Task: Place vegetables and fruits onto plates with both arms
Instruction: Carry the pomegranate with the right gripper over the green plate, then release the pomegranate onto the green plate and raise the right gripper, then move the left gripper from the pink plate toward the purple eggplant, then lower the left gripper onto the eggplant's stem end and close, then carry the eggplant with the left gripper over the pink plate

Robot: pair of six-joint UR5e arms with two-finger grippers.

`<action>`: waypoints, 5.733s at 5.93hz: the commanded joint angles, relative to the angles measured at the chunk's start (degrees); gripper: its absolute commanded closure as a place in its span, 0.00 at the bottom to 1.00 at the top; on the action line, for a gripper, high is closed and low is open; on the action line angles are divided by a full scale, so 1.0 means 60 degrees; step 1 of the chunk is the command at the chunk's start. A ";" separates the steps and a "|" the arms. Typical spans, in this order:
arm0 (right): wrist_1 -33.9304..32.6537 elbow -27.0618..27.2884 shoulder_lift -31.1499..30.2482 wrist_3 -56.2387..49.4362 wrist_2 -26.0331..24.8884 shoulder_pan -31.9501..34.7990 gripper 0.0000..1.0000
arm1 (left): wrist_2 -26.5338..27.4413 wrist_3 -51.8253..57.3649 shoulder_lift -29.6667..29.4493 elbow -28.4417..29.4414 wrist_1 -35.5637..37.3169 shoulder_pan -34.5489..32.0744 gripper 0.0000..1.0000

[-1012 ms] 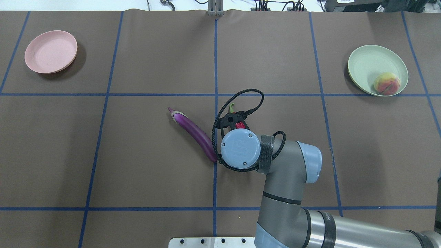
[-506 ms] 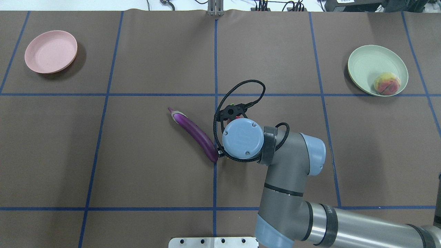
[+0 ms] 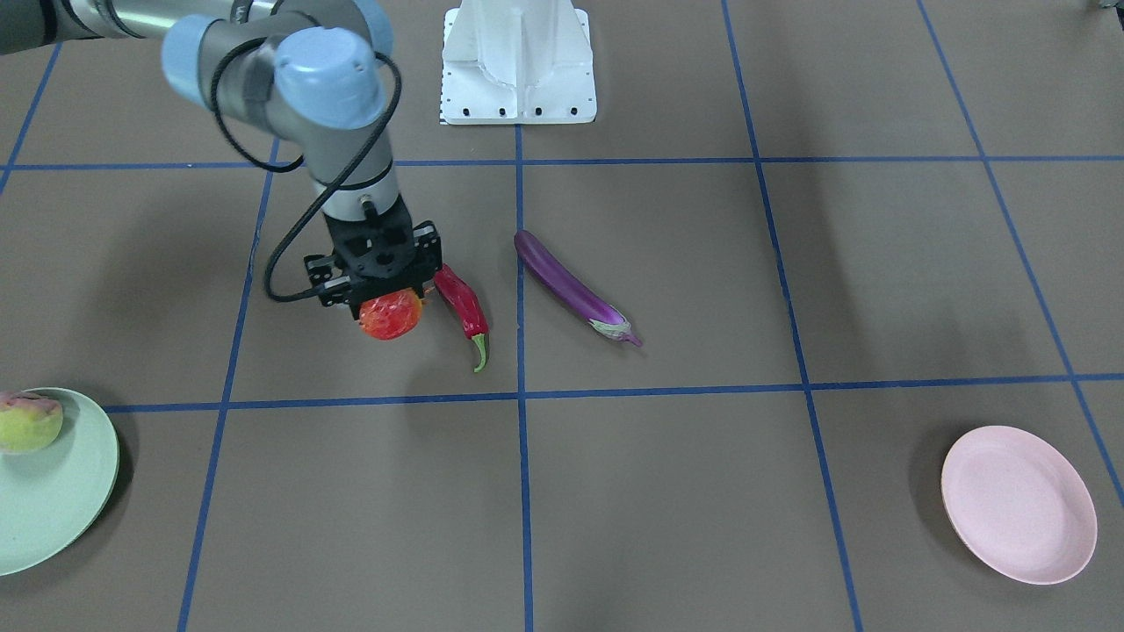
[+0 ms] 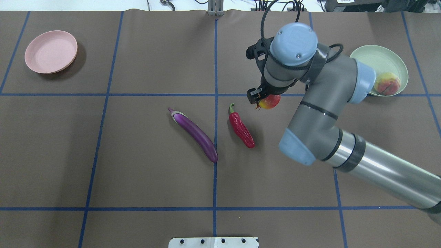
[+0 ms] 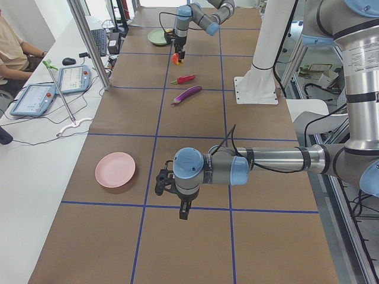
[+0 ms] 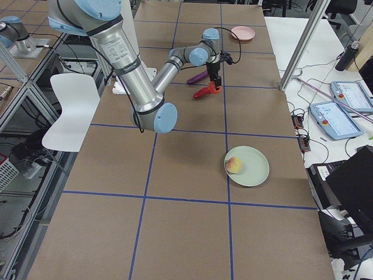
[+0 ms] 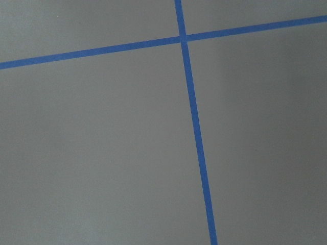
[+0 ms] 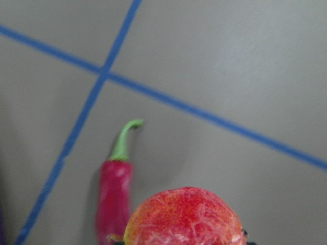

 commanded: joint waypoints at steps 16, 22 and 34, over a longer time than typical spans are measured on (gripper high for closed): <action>0.1014 0.0991 -0.6873 -0.4431 0.4199 0.7090 0.00 | 0.0205 -0.6957 -0.3236 -0.1352 -0.2004 0.4367 0.00; 0.1101 0.1101 -0.7116 -0.4431 0.3833 0.7105 0.00 | 0.4185 -1.7733 -0.8371 0.1113 -0.0097 1.0059 0.00; 0.1115 0.1071 -0.7101 -0.4416 0.3892 0.7076 0.00 | 0.2900 -0.4748 -0.8326 0.2779 0.2366 0.5097 1.00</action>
